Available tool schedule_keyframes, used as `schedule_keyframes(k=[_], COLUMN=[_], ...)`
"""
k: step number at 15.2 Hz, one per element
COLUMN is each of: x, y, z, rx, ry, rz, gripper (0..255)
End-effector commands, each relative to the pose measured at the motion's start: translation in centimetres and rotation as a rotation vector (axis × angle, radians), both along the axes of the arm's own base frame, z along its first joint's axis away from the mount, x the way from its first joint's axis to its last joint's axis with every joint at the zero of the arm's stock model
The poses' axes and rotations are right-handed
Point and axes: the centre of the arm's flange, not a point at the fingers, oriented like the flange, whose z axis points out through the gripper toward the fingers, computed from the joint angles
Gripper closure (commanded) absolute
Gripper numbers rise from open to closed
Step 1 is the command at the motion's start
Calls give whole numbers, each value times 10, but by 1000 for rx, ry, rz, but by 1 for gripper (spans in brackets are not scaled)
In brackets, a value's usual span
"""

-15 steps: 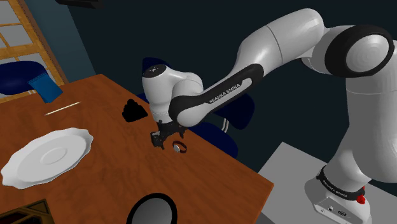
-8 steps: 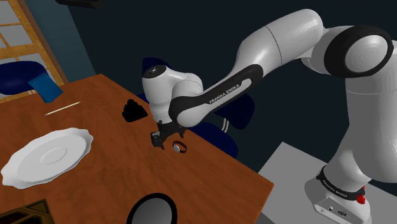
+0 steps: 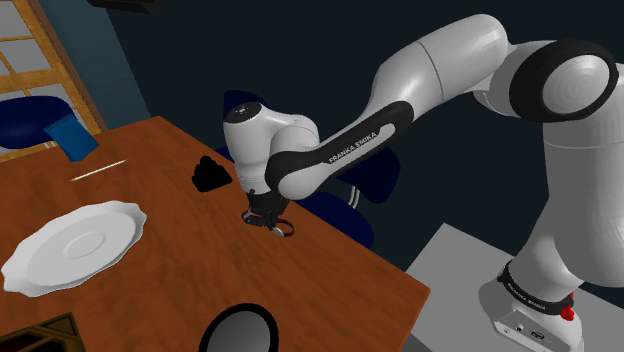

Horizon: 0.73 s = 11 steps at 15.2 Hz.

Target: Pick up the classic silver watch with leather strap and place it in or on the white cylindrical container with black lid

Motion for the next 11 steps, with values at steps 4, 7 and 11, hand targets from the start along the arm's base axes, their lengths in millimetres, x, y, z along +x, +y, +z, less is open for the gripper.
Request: schedule_keyframes(k=[4,7,11], x=[0,0,0], y=[0,0,0], z=[11,26,47], rx=[0,0,0], ry=[0,0,0], rz=[0,0,0], gripper=[255,255,255])
